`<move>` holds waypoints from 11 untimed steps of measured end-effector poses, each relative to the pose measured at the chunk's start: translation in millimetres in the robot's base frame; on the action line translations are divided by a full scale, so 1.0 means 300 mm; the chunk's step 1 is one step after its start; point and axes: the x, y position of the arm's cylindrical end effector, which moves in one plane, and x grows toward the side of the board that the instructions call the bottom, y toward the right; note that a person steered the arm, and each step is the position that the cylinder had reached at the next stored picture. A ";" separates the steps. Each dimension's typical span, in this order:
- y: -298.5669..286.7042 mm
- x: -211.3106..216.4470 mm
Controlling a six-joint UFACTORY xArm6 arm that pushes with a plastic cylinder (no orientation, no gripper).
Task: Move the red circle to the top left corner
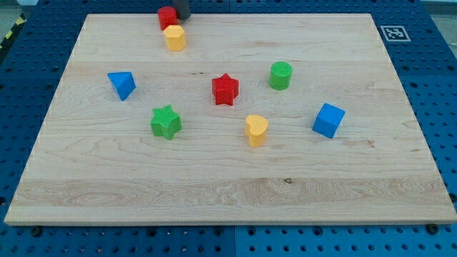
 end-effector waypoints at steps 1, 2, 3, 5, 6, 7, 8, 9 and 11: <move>-0.070 0.000; -0.114 -0.001; -0.040 0.016; 0.100 0.125; 0.086 0.174; 0.076 0.174; 0.009 0.174; -0.031 0.144; -0.056 0.089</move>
